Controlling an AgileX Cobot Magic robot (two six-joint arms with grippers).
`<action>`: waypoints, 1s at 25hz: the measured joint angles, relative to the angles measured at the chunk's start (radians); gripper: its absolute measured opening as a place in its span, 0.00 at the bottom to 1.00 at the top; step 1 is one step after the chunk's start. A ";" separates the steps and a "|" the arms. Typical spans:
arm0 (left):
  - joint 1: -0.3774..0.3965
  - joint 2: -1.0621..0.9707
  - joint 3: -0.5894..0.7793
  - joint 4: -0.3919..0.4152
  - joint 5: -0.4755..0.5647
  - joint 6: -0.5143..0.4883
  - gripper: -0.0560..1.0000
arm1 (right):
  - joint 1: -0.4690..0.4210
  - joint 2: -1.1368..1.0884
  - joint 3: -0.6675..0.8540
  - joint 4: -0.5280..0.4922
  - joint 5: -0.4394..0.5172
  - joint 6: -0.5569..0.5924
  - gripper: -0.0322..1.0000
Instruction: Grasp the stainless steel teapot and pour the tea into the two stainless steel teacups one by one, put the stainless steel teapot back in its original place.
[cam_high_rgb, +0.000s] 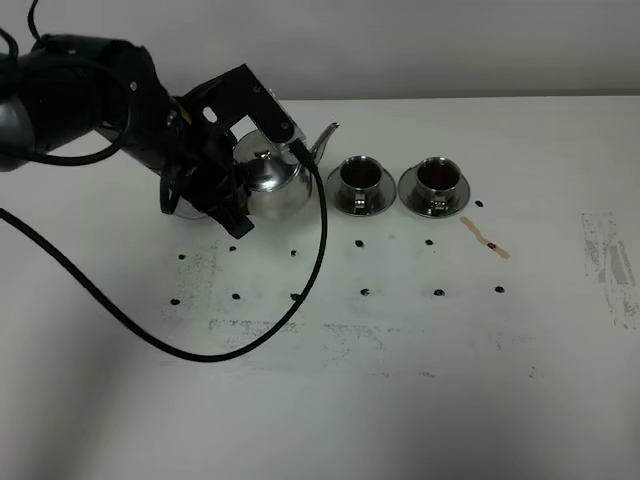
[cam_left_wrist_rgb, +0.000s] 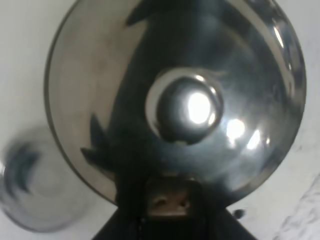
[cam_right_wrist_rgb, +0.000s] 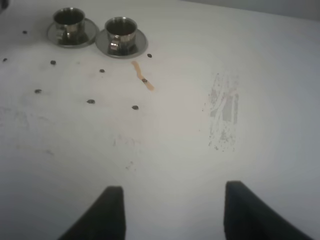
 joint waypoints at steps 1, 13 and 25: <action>0.002 0.004 0.023 -0.005 -0.013 -0.034 0.24 | 0.000 0.000 0.000 0.000 0.000 0.000 0.48; 0.002 0.116 0.077 -0.091 -0.121 -0.089 0.24 | 0.000 0.000 0.000 0.000 0.000 0.000 0.48; 0.175 -0.047 0.067 0.045 -0.014 -0.309 0.24 | 0.000 0.000 0.000 0.000 0.000 0.000 0.48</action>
